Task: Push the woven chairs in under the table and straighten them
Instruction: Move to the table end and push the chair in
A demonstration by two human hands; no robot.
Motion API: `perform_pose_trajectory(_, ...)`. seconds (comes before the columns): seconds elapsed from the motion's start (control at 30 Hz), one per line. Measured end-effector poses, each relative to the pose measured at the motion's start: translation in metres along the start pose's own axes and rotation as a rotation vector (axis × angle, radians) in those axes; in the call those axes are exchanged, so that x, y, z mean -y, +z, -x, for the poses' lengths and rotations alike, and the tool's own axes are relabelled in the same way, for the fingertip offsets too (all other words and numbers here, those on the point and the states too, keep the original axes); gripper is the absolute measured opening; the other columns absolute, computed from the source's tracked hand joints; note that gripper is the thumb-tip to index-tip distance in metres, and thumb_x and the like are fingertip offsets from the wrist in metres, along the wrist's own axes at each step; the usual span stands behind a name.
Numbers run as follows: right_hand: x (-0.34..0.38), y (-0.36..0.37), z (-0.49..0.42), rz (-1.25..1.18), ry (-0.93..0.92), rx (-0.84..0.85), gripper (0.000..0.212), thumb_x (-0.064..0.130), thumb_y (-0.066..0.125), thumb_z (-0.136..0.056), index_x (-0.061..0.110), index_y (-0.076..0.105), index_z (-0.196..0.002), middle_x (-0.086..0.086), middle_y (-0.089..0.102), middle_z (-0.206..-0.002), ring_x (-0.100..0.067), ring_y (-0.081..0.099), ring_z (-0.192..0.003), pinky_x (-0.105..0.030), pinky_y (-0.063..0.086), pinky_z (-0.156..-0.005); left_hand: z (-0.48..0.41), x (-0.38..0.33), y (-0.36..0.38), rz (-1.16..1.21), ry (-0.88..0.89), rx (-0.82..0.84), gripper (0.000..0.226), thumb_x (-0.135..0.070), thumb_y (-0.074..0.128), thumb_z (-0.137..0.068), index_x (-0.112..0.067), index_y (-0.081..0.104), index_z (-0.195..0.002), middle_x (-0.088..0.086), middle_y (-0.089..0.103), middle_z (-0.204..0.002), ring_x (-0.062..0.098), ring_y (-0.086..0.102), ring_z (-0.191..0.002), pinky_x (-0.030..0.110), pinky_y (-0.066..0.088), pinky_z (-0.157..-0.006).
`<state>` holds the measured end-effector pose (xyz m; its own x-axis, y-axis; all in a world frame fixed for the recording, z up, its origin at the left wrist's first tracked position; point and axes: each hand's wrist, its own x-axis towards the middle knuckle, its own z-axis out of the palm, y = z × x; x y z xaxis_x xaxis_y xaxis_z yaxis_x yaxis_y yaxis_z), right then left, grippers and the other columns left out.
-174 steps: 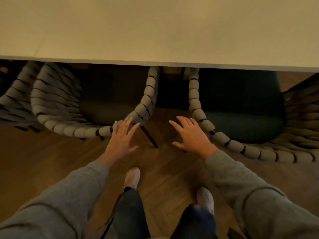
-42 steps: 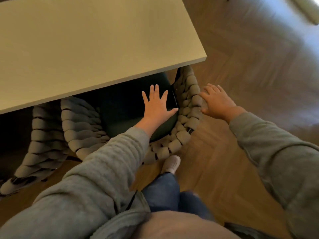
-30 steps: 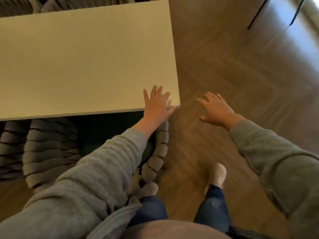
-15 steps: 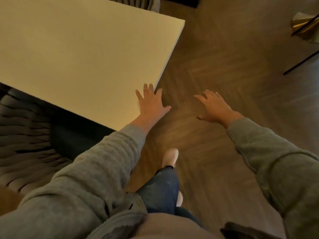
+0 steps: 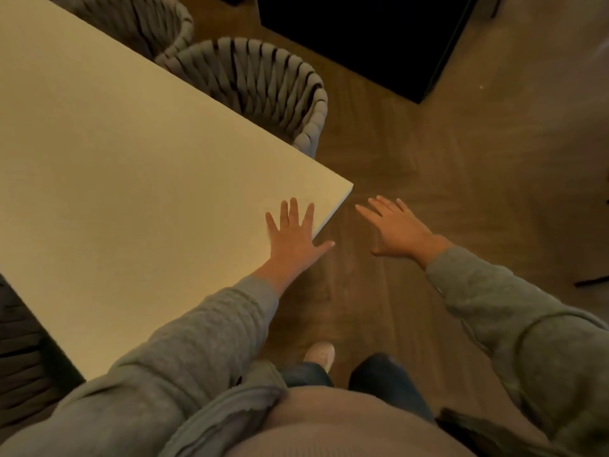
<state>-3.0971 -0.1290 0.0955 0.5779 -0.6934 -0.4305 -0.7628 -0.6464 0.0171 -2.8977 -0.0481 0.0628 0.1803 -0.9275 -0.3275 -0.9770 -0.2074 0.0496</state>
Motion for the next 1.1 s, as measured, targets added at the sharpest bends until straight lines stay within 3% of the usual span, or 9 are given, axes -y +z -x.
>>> perform_pose_trajectory(0.17,-0.075,-0.037,-0.090,0.057,-0.107,-0.006,0.101,0.045,0.066,-0.085,0.025,-0.006,-0.153,-0.009,0.002,-0.162,-0.024,-0.002,-0.149,-0.046,0.003,-0.119,-0.087,-0.021,-0.029,0.070,-0.118,0.014,0.093,-0.079,0.031,-0.084,-0.027,-0.002,-0.154,0.011,-0.012,-0.161,0.035,-0.011,-0.147,0.061,-0.005,-0.113)
perform_pose_trajectory(0.3,-0.147,-0.072,-0.169,0.121,-0.205,-0.013,0.098,0.045,0.065,-0.086,0.026,-0.004,-0.154,-0.010,0.003,-0.161,-0.024,-0.001,-0.149,-0.045,0.003,-0.120,-0.166,-0.049,-0.053,-0.003,-0.186,-0.001,0.097,-0.075,0.039,-0.085,-0.025,-0.005,-0.155,0.015,-0.016,-0.160,0.035,-0.016,-0.146,0.062,-0.006,-0.113)
perform_pose_trajectory(0.53,-0.251,-0.159,-0.286,0.316,-0.431,-0.021,0.100,0.045,0.067,-0.085,0.027,-0.003,-0.154,-0.009,0.003,-0.161,-0.024,-0.001,-0.149,-0.045,0.002,-0.120,-0.269,-0.094,-0.101,0.162,-0.486,0.014,0.093,-0.071,0.044,-0.087,-0.025,0.000,-0.155,0.015,-0.009,-0.161,0.035,-0.012,-0.147,0.062,-0.008,-0.113)
perform_pose_trajectory(0.8,-0.258,-0.217,-0.416,0.455,-0.720,0.009,0.098,0.033,0.069,-0.085,0.025,0.001,-0.154,-0.012,0.005,-0.161,-0.027,0.000,-0.149,-0.048,0.003,-0.120,-0.347,-0.083,-0.128,0.256,-0.684,0.135,0.106,-0.072,0.055,-0.080,-0.026,-0.006,-0.154,0.015,-0.007,-0.161,0.035,-0.012,-0.147,0.063,-0.010,-0.111)
perform_pose_trajectory(0.9,-0.240,-0.237,-0.476,0.488,-0.833,0.006,0.093,0.029,0.069,-0.085,0.026,0.006,-0.154,-0.012,0.006,-0.161,-0.027,0.001,-0.148,-0.049,0.003,-0.120,-0.388,-0.065,-0.132,0.488,-0.760,0.175,0.112,-0.069,0.061,-0.077,-0.026,-0.007,-0.154,0.013,0.003,-0.162,0.035,-0.005,-0.148,0.063,-0.011,-0.111)
perform_pose_trajectory(1.03,-0.214,-0.262,-0.550,0.586,-0.968,0.041,0.096,0.034,0.072,-0.081,0.027,0.010,-0.153,-0.011,0.010,-0.160,-0.027,0.005,-0.148,-0.050,0.004,-0.120,-0.428,-0.043,-0.142,0.983,-0.885,0.200,0.106,-0.060,0.065,-0.079,-0.026,-0.002,-0.155,0.010,0.026,-0.157,0.034,0.015,-0.146,0.061,-0.012,-0.113)
perform_pose_trajectory(1.1,-0.199,-0.274,-0.583,0.652,-1.034,0.062,0.094,0.034,0.071,-0.082,0.028,0.009,-0.153,-0.011,0.009,-0.160,-0.027,0.005,-0.148,-0.049,0.003,-0.120,-0.442,-0.031,-0.151,1.091,-0.909,0.235,0.102,-0.058,0.064,-0.082,-0.026,0.001,-0.155,0.008,0.026,-0.157,0.032,0.017,-0.146,0.059,-0.012,-0.114)
